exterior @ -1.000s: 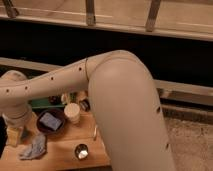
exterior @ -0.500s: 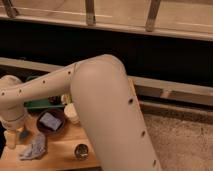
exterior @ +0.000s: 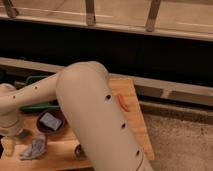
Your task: Wipe red bowl with towel
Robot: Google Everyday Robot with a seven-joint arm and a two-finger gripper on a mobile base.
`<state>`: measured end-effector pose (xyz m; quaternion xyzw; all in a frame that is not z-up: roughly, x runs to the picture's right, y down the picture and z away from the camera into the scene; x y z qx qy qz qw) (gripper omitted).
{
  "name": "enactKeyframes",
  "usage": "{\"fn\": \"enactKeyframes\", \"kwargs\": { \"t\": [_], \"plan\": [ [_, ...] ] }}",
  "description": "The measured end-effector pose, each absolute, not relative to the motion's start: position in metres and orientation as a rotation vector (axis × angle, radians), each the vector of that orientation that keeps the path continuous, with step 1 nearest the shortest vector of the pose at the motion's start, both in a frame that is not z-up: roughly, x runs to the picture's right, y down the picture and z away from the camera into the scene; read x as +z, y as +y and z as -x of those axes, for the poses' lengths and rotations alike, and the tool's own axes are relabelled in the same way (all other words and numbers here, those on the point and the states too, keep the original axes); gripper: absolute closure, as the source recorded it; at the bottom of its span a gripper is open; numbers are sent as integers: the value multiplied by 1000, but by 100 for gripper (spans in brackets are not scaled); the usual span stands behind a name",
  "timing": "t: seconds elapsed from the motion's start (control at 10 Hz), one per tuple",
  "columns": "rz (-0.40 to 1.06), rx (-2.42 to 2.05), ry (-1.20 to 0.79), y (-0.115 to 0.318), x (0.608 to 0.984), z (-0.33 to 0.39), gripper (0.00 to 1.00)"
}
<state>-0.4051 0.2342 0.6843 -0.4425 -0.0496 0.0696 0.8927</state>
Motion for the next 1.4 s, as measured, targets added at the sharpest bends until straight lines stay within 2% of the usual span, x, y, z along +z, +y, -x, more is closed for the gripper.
{"fn": "enactKeyframes", "kwargs": {
  "t": [0.4,1.0,1.4],
  "plan": [
    [958,181,-113,256,698,384,20],
    [981,197,-111,264,702,384,20],
    [1068,248,-118,308,737,378,20]
  ]
}}
